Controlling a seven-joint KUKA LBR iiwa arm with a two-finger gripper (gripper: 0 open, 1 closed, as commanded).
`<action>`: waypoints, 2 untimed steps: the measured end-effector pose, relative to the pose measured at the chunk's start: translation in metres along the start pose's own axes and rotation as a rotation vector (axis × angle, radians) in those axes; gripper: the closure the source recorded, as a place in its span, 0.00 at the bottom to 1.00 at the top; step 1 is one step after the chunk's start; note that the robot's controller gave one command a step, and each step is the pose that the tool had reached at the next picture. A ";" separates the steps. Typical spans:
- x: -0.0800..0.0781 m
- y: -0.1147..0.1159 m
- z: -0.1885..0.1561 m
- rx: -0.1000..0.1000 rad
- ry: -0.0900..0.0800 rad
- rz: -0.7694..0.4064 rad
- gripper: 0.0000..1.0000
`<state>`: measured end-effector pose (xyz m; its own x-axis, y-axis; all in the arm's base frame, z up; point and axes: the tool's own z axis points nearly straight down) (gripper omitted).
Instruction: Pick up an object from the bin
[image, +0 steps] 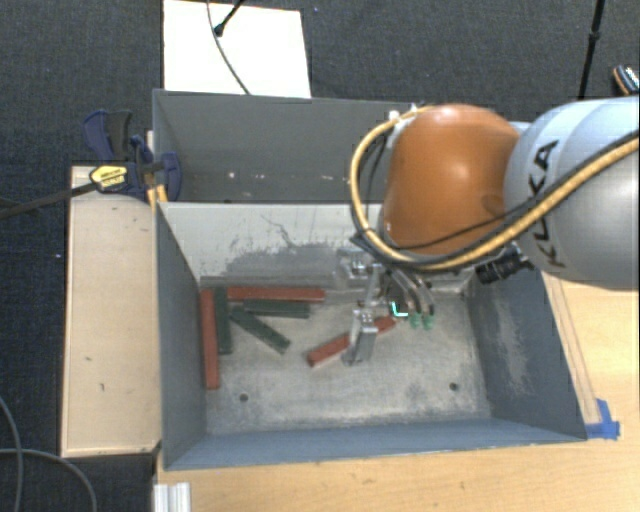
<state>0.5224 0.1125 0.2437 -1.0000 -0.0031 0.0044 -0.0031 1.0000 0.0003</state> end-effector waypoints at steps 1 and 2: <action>-0.033 -0.030 0.177 0.001 -0.001 -0.287 0.00; -0.035 -0.029 0.173 0.000 -0.006 -0.282 1.00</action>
Offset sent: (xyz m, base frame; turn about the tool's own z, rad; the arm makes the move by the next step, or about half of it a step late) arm 0.0333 -0.0294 -0.1737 -0.2880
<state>0.5564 0.0832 0.0708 -0.9598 -0.2807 -0.0020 -0.2807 0.9598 0.0009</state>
